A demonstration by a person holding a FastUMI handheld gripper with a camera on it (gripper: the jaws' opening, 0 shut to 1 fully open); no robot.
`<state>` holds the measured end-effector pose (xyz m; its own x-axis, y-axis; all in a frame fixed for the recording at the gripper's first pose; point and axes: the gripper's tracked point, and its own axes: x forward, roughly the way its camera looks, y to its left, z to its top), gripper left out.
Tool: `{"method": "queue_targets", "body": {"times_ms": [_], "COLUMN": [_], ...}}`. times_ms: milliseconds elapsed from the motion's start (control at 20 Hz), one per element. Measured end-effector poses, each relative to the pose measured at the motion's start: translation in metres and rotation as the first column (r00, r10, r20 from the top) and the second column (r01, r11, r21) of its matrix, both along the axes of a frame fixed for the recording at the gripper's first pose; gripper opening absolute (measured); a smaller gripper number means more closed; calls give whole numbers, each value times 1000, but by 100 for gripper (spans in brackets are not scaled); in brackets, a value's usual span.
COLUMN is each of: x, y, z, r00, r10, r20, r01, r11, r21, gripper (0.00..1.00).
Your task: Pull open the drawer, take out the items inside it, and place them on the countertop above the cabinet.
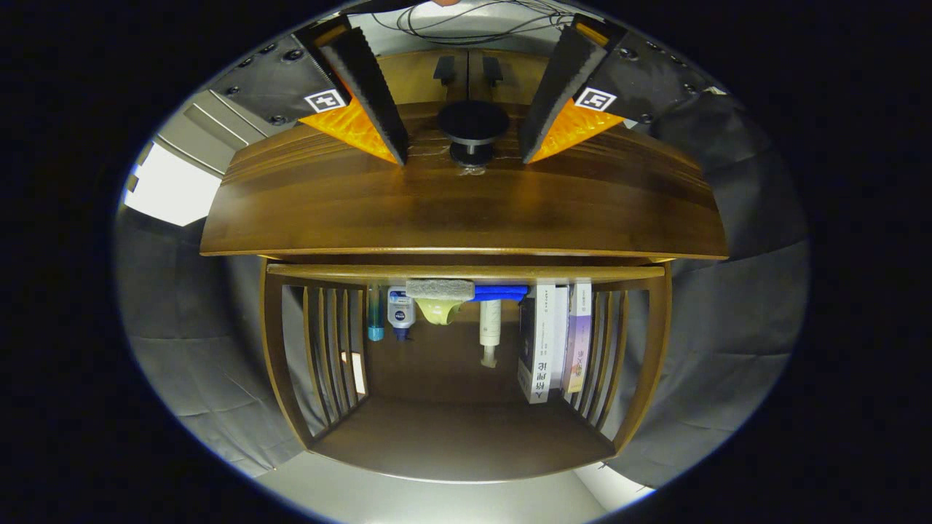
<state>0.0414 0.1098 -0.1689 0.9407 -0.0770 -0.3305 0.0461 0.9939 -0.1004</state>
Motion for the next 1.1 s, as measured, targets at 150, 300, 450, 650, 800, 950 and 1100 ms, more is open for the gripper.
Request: {"method": "queue_targets", "body": {"times_ms": [150, 300, 450, 650, 800, 950, 1100], "x": [12, 22, 32, 48, 57, 66, 74], "y": [-1, -1, -2, -2, -2, -2, -3], "z": [-3, -4, -6, -9, -11, -13, -14], "r00": [1000, 1000, 1000, 1000, 999, 999, 999], "r10": [-3, -4, -2, -8, -13, -15, -15], "r20": [-8, -9, -10, -25, -34, -37, -39], "r01": [3, 4, 2, 8, 14, 16, 16], "r11": [1000, 1000, 1000, 1000, 999, 999, 999], "r21": [0, 1, 2, 11, 29, 32, 33], "gripper": [98, 98, 98, 98, 98, 98, 98]}}
